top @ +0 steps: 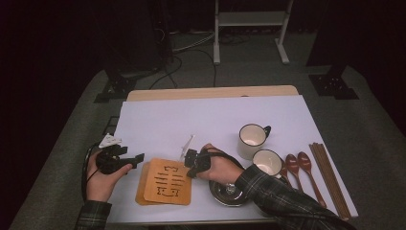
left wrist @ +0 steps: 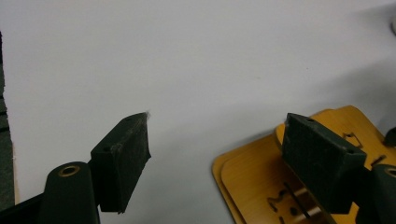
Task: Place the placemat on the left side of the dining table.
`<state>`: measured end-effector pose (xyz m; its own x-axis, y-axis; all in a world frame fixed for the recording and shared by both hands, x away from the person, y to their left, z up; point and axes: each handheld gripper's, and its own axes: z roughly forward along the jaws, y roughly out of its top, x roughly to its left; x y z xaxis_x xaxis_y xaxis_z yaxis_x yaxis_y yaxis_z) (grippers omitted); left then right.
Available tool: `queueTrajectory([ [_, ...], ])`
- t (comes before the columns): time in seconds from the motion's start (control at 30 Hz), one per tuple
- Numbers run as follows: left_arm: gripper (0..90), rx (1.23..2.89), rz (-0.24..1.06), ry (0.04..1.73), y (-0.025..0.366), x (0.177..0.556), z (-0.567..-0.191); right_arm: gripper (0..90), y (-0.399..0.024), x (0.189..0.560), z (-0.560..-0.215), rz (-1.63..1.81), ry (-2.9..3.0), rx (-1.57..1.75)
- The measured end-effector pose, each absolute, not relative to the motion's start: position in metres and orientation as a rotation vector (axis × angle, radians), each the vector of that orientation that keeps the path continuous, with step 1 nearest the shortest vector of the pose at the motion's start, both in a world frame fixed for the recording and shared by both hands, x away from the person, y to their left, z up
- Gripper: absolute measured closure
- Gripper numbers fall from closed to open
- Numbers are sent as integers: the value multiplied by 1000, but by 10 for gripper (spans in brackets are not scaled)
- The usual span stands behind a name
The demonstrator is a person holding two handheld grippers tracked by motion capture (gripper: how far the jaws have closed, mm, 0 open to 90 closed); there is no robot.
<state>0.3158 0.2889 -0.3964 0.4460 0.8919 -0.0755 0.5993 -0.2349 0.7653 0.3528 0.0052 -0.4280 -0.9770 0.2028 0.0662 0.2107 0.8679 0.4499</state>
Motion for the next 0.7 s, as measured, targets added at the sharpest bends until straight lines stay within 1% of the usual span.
queueTrajectory([
  [0.7, 221, 1954, 409, 1196, 274, 290, -405, 895, 6, 353, -428, -725, -3027, -324],
])
